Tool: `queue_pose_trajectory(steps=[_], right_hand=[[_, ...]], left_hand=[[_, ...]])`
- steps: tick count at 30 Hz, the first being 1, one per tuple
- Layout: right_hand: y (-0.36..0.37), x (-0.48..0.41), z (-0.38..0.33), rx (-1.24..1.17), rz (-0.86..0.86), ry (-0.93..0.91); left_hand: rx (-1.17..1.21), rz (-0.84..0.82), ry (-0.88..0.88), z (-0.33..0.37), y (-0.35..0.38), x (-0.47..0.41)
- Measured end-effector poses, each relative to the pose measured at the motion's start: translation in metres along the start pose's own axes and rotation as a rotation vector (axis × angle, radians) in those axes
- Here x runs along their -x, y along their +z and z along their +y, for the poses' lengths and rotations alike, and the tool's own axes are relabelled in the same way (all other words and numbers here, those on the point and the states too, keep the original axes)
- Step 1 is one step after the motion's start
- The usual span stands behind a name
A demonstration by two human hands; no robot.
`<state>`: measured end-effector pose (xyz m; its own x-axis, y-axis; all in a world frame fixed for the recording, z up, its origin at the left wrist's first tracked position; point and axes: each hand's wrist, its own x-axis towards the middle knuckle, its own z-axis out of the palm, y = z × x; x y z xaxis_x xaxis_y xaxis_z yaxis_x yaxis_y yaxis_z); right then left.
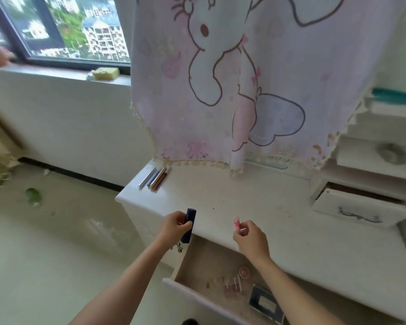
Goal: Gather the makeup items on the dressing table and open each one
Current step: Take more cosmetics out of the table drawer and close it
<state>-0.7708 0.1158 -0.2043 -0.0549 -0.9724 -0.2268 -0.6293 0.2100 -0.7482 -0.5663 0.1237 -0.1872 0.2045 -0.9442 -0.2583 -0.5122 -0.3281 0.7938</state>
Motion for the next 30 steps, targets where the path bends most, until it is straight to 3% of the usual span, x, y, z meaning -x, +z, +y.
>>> queue_pose_trajectory(steps=[6, 14, 30], right_hand=[[0.0, -0.003, -0.018, 0.006, -0.004, -0.022], [0.025, -0.023, -0.061, 0.046, -0.004, -0.036], [0.206, -0.067, -0.176, -0.01, -0.032, 0.25]], left_hand=[[-0.06, 0.098, 0.019, 0.007, -0.02, -0.01], [-0.003, 0.1, 0.01, -0.016, -0.053, -0.049], [0.084, -0.065, -0.032, -0.124, -0.202, -0.163]])
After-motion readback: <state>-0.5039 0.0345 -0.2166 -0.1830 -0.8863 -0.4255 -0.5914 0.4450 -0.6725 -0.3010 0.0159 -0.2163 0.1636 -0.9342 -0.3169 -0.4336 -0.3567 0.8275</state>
